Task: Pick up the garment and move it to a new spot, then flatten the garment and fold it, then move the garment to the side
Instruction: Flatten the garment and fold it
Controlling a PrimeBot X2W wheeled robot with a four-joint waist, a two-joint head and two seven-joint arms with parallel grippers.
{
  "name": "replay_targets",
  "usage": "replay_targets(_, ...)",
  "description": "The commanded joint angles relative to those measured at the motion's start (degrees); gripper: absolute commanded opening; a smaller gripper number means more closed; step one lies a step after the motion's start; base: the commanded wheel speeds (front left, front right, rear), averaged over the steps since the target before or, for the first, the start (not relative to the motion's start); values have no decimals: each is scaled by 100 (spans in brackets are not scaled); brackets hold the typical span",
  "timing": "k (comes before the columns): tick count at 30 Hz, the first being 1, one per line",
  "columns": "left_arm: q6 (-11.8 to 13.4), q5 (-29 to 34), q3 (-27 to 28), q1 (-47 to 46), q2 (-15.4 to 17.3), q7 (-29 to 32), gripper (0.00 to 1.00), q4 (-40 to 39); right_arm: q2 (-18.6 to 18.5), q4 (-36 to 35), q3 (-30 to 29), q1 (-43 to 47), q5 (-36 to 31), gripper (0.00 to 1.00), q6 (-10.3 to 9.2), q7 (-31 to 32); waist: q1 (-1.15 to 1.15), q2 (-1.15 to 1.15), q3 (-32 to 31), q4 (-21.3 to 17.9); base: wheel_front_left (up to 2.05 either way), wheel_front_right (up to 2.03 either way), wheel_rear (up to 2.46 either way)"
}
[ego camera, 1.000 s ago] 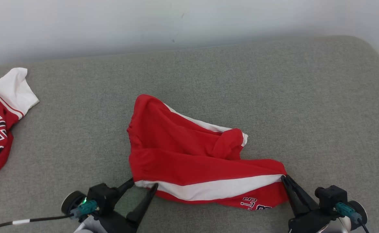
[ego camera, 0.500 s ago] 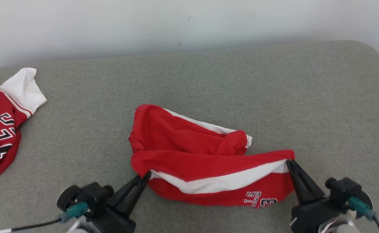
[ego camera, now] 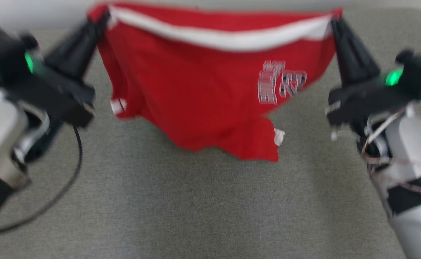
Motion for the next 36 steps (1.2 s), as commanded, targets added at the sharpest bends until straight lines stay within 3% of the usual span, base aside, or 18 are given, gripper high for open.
replay_targets(1,11,-155,-65,-422,62,84,0,39,38,91,-13,-382,12,0,-13,63,-1,-1,666,-72,0,0,0)
replay_targets(11,12,-972,-525,-3836,259,637,0,698,436,1299,-359,-3710,215,0,-13,561,-1,-1,1793,-250,0,0,0)
replay_targets(19,11,-1137,-1220,-5582,150,687,0,1261,634,2564,-602,-5718,-152,0,-13,508,-1,-1,2195,-366,0,0,0)
replay_targets(28,11,-1903,-2017,-5903,143,285,0,1479,839,3454,-451,-6223,-192,0,-13,151,-1,-1,2447,-525,0,0,0)
replay_targets(34,11,-2428,-2135,-5204,184,-44,0,1188,834,3485,-129,-5622,30,0,-13,-198,-1,-1,2374,-543,0,0,0)
replay_targets(36,11,-2442,-2133,-4529,256,-111,0,984,734,3339,125,-4987,218,0,-13,-416,-1,-1,2127,-559,0,0,0)
